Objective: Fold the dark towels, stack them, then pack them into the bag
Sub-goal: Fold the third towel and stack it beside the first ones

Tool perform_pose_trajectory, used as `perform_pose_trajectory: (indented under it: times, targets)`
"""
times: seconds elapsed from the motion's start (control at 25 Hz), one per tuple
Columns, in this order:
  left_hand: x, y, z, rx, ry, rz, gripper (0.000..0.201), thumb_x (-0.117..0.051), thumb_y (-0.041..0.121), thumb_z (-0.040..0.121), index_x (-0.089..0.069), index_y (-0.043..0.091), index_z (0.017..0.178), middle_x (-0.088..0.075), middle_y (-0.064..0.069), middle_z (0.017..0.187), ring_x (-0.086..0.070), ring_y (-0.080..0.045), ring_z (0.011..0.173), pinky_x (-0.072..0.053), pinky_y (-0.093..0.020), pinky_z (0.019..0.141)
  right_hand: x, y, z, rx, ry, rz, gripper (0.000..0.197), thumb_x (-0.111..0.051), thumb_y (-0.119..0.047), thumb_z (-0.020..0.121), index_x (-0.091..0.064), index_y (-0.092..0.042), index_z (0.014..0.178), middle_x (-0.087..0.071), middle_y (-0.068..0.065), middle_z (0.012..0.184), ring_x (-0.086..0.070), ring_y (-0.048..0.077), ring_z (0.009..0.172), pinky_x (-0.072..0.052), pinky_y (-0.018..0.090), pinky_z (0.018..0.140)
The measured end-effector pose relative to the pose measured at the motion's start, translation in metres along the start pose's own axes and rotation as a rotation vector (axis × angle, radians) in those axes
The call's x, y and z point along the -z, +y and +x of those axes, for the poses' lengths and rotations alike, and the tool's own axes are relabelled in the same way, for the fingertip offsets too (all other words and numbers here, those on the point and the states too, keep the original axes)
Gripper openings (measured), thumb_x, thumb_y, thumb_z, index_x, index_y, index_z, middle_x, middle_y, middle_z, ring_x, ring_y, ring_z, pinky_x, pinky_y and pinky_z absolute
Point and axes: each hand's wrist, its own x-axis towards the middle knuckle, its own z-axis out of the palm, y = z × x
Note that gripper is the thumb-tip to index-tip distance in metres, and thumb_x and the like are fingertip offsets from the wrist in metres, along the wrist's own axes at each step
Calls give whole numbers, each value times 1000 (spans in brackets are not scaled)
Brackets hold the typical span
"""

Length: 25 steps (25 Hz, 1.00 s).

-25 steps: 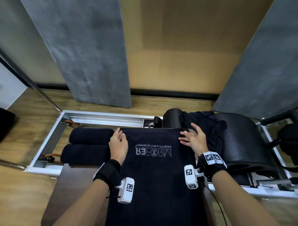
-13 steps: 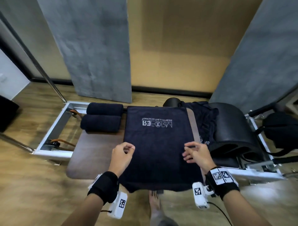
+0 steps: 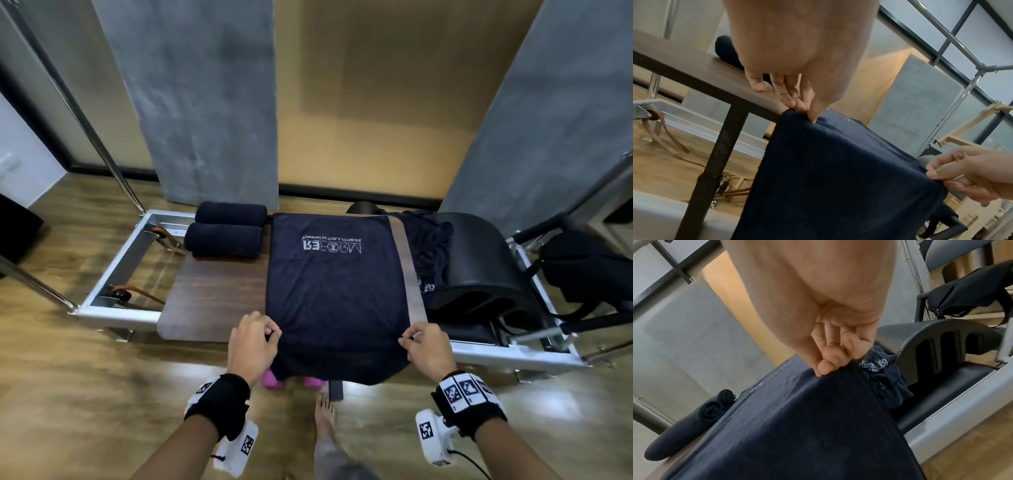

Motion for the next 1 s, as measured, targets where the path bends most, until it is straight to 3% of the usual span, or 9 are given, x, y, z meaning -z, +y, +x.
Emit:
perform_pose_trajectory:
  times: [0.12, 0.24, 0.36, 0.44, 0.52, 0.64, 0.76, 0.84, 1.0]
  targets:
    - [10, 18, 17, -63, 82, -73, 16, -73, 21, 95, -66, 27, 83, -51, 11, 84, -54, -18, 90, -49, -43, 83, 10, -29, 9, 54, -8, 76, 18, -77, -11, 89, -67, -13, 74, -67, 6, 50, -58, 12, 42, -48, 29, 56]
    - [26, 57, 58, -132, 171, -168, 16, -71, 24, 96, -65, 30, 83, -46, 12, 73, -50, -10, 75, -46, -38, 71, 21, -85, 33, 168, -30, 264, 15, -70, -6, 95, -64, -6, 82, -66, 10, 51, -49, 18, 35, -40, 28, 42]
    - [31, 97, 117, -113, 192, -270, 16, -69, 29, 97, -63, 31, 83, -57, 10, 62, -58, -5, 66, -44, -32, 61, 21, -147, 69, 261, -40, 338, 12, -66, -5, 98, -60, -3, 88, -68, 14, 56, -51, 22, 36, -38, 26, 37]
    - [27, 117, 150, -107, 140, -356, 13, -66, 25, 100, -65, 30, 88, -69, 14, 68, -68, -6, 74, -55, -34, 72, 17, -179, 92, 260, -72, 367, 9, -63, -6, 100, -58, -4, 92, -71, 21, 66, -56, 26, 42, -40, 27, 37]
    - [19, 124, 167, -79, 52, -468, 8, -63, 22, 104, -70, 24, 105, -78, 11, 87, -73, -11, 91, -58, -38, 91, 12, -193, 108, 216, -136, 427, 4, -61, -3, 101, -57, -3, 103, -72, 27, 80, -59, 28, 48, -47, 29, 41]
    - [6, 99, 158, -15, 30, -433, 23, -62, 32, 104, -69, 21, 123, -73, 8, 102, -69, -10, 98, -56, -38, 97, 3, -171, 114, 122, -154, 452, 19, -62, 3, 99, -56, -1, 117, -68, 25, 82, -57, 25, 49, -48, 31, 45]
    - [-1, 49, 131, 95, 38, -272, 17, -71, 38, 97, -71, 22, 104, -69, 9, 86, -69, -18, 90, -56, -37, 86, -5, -113, 104, 7, -122, 329, 19, -69, 0, 95, -59, 3, 111, -64, 18, 66, -51, 22, 39, -40, 26, 36]
    - [-3, 23, 110, 154, -51, -154, 21, -79, 43, 90, -69, 25, 92, -68, 8, 78, -70, -22, 87, -56, -36, 80, -9, -77, 91, -55, -134, 182, 24, -78, -10, 90, -59, -5, 103, -64, 14, 56, -48, 21, 34, -36, 23, 34]
    - [-10, 11, 88, 216, -212, -38, 22, -80, 47, 87, -68, 29, 87, -72, 8, 84, -69, -20, 92, -56, -37, 83, -18, -47, 71, -107, -213, 113, 25, -77, -13, 91, -54, -5, 99, -63, 14, 50, -40, 21, 28, -27, 21, 35]
